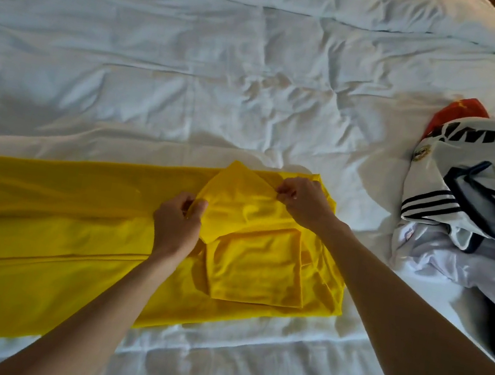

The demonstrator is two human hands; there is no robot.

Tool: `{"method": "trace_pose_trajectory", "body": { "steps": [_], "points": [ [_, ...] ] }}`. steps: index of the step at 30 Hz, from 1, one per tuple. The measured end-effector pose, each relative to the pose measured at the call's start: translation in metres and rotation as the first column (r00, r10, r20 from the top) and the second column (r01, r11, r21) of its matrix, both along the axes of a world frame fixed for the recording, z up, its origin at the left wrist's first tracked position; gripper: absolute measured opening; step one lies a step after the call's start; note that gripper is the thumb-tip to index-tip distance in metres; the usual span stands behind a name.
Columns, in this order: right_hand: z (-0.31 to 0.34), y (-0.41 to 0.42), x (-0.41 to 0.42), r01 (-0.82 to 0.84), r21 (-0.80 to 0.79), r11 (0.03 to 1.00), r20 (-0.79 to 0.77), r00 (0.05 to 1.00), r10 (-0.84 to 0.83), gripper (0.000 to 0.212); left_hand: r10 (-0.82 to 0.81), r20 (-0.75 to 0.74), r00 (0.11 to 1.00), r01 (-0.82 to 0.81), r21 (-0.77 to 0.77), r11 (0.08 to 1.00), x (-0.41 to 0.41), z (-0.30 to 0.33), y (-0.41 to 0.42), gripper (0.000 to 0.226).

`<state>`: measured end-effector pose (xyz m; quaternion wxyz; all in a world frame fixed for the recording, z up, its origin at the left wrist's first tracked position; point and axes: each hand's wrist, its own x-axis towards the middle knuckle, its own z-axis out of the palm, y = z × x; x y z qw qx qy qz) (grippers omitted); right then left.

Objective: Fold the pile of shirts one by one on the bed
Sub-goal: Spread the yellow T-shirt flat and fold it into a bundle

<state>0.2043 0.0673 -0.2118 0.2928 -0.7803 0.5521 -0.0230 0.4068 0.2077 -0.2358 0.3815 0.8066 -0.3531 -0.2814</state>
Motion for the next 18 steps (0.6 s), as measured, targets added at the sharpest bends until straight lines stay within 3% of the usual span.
{"method": "trace_pose_trajectory", "body": {
  "steps": [3, 10, 14, 18],
  "points": [
    [-0.007, 0.003, -0.003, 0.015, 0.006, 1.000, 0.014, 1.000, -0.015, 0.014, 0.021, 0.017, 1.000, -0.022, 0.050, 0.999, 0.005, -0.013, 0.005, 0.022],
    [-0.009, 0.014, -0.020, 0.074, -0.023, 0.997, -0.022, 0.997, -0.075, 0.014, -0.014, -0.019, 1.000, 0.011, -0.147, 0.989, 0.009, 0.009, -0.030, 0.019],
    [-0.008, 0.032, -0.029, 0.127, -0.024, 0.992, -0.033, 0.991, -0.127, 0.012, 0.129, -0.077, 0.989, -0.119, 0.128, 0.985, 0.003, 0.006, -0.020, 0.048],
    [-0.005, 0.041, -0.033, 0.165, -0.041, 0.985, -0.045, 0.985, -0.166, 0.017, 0.183, -0.139, 0.973, -0.168, 0.112, 0.979, -0.010, 0.005, -0.001, 0.046]
  ]
}}
